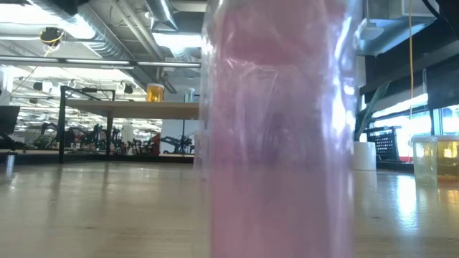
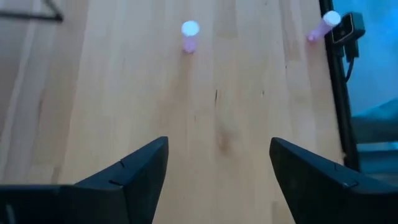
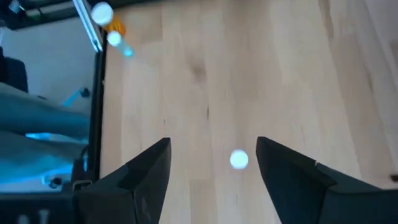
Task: Pick and place medicine bottles onto shelf by color
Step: Put the middle pink pill bottle on the shelf
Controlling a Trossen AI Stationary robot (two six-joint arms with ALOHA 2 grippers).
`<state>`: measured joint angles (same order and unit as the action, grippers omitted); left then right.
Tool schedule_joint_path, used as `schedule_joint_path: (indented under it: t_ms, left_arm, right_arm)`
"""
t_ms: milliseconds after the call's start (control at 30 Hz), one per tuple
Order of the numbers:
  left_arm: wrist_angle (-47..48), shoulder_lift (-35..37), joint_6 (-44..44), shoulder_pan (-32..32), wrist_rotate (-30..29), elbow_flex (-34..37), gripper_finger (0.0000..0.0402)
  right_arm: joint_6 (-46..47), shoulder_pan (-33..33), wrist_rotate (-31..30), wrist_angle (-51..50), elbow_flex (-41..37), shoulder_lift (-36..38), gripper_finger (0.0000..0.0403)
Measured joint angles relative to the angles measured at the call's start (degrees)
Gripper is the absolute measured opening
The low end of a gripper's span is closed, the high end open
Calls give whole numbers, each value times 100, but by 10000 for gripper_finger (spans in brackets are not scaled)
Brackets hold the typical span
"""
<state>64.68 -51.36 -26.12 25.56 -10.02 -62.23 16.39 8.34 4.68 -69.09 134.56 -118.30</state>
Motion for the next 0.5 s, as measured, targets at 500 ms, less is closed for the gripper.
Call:
schedule_joint_path:
  t_ms: [500]
  left_arm:
    - [-2130,-794,2015,-1007,327,519,274]
  right_arm:
    - [143,272,-51,-441,0,97,237]
